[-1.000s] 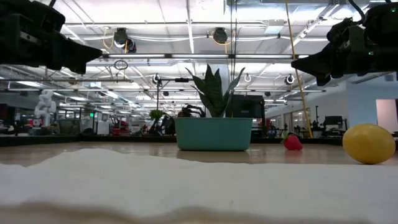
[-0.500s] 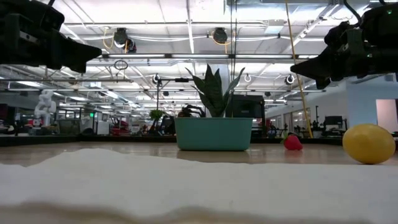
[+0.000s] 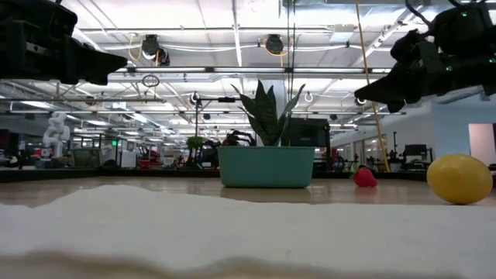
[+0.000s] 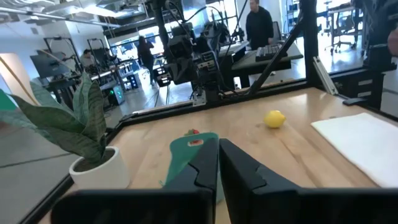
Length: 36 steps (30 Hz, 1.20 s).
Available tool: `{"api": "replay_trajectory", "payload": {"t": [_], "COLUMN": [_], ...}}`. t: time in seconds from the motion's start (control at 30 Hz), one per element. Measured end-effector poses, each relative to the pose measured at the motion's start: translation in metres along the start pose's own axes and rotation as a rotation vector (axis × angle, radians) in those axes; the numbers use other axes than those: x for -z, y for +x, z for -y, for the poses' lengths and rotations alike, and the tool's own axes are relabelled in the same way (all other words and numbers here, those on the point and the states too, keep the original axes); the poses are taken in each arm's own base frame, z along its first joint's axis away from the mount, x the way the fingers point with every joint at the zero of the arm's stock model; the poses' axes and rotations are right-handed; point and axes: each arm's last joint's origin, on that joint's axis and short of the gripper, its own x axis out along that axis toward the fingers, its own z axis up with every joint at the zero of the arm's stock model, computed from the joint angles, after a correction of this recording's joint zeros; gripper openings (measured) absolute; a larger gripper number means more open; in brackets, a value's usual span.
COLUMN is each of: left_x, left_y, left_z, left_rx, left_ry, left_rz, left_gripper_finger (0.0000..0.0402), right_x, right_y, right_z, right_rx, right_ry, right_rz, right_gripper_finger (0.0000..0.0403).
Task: Pick and placing Produce into tupperware
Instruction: Put the red strawberry into the green bin
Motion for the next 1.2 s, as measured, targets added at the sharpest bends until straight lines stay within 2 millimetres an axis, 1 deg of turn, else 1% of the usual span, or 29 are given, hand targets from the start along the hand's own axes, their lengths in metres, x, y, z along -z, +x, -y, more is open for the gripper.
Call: {"api": "replay_trajectory", "payload": {"t": [0.23, 0.53, 0.7, 1.03, 1.2], "left_x": [0.0, 0.0, 0.0, 0.0, 0.0], "left_y": [0.0, 0.0, 0.0, 0.0, 0.0], "left_z": [0.0, 0.0, 0.0, 0.0, -0.001], "left_rx": [0.0, -0.001, -0.001, -0.002, -0.033], "left_ry": [0.006, 0.006, 0.006, 0.008, 0.016], "left_rz": [0.0, 0.0, 0.0, -0.001, -0.009], "left_gripper_finger": [0.0026, 0.0026, 0.0026, 0.0026, 0.0026], "right_x": [-0.025, -0.053, -0.062, -0.073, -0.076], "right_y": [0.011, 0.027, 0.036, 0.046, 0.053], "right_z": [0.0, 0.001, 0.003, 0.004, 0.005], "right_rx": [0.008, 0.026, 0.037, 0.049, 0.055], "right_ry": [0.013, 0.05, 0.072, 0.105, 0.123], "right_rz": [-0.121, -0.347, -0.44, -0.642, -0.733], "right_gripper_finger": [0.0, 0.0, 0.0, 0.0, 0.0]}}
